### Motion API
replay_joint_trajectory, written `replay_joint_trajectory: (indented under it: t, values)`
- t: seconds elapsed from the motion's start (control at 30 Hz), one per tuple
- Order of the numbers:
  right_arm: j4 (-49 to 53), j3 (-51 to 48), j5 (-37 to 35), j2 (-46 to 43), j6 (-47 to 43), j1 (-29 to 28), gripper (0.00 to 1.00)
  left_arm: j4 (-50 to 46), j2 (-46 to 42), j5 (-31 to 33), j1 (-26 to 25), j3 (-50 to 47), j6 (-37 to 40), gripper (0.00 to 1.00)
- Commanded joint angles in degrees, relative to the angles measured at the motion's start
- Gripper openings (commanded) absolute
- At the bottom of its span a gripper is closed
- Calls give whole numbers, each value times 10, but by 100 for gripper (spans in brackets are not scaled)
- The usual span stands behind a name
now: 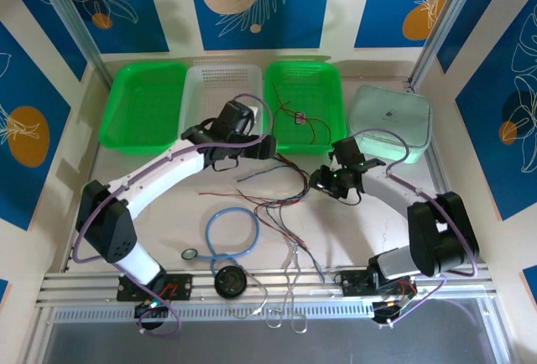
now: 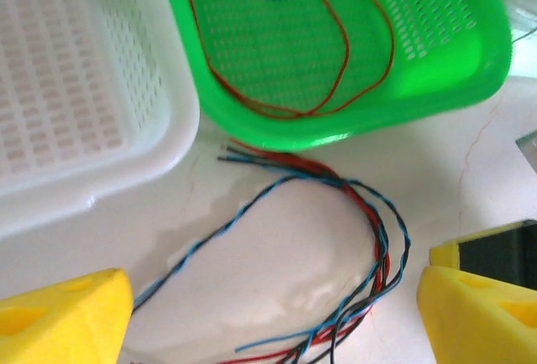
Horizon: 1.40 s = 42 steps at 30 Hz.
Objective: Untangle the cables
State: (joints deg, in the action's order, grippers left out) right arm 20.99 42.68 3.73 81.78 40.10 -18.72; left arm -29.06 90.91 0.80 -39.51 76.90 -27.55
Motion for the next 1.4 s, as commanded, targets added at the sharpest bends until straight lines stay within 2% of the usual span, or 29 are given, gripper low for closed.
replay_joint_trajectory:
  t: [0.0,0.2,0.37,0.53,0.7,0.93,1.03,1.17,1.37]
  values:
    - [-35,19,18,29,-4,-3,35,34,-34,-21,2,-31,-33,85]
    - [-61,38,33,78,-10,-2,23,28,-56,-16,1,-59,-41,82]
    - [-78,46,46,102,-14,-2,20,14,-74,-5,1,-66,-37,81]
    - [-53,56,33,80,-34,-1,0,8,-84,-1,2,-70,-36,81]
    - [24,81,-7,-5,-67,11,0,7,-87,-5,2,-69,-39,81]
    - [91,97,-3,-127,-90,69,0,9,-85,-10,1,-61,-38,80]
    - [97,94,7,-153,-91,97,0,11,-79,-17,1,-58,-39,80]
    - [111,85,29,-137,-102,127,0,15,-76,-26,1,-60,-45,79]
    - [106,84,44,-191,-105,139,0,14,-85,-37,1,-70,-46,79]
